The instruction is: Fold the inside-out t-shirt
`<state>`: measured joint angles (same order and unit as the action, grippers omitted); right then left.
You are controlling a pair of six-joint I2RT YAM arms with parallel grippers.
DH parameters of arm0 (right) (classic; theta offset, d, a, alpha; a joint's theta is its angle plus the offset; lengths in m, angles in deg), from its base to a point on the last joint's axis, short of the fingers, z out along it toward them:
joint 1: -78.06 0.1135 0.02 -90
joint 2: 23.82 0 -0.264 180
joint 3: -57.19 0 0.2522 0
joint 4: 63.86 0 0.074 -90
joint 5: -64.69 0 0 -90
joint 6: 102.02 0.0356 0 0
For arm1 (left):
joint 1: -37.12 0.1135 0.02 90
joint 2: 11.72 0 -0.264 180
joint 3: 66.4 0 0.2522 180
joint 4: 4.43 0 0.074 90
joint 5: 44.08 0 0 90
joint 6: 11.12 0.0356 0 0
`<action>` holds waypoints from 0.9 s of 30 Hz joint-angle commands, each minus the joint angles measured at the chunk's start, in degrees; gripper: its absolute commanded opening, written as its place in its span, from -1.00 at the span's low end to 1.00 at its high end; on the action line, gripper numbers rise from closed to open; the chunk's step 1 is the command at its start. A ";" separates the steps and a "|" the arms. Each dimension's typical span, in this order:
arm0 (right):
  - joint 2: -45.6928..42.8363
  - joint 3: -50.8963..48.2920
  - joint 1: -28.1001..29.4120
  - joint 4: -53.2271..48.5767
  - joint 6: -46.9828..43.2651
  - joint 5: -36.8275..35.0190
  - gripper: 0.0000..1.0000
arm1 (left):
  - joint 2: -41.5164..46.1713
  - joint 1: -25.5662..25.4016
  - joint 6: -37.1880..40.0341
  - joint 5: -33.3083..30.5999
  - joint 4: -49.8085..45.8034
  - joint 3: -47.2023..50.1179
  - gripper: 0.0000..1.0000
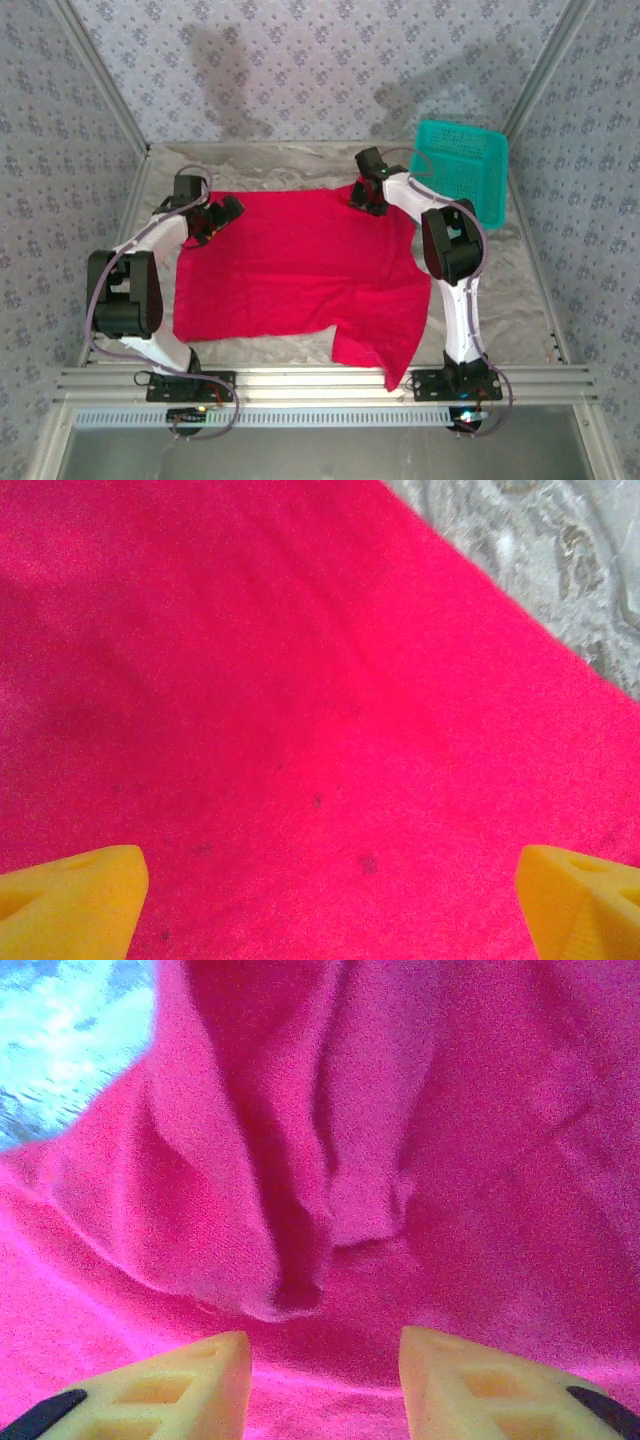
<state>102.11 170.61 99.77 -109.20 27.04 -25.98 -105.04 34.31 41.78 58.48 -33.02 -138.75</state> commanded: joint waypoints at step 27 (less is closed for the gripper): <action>10.40 31.16 -2.42 -2.27 4.70 2.13 -1.00 | 0.43 -0.44 2.23 2.01 1.53 2.16 0.88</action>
<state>111.25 196.90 98.31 -113.88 31.07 -24.01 -104.73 34.31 43.53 59.61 -31.99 -137.37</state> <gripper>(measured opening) 0.066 0.939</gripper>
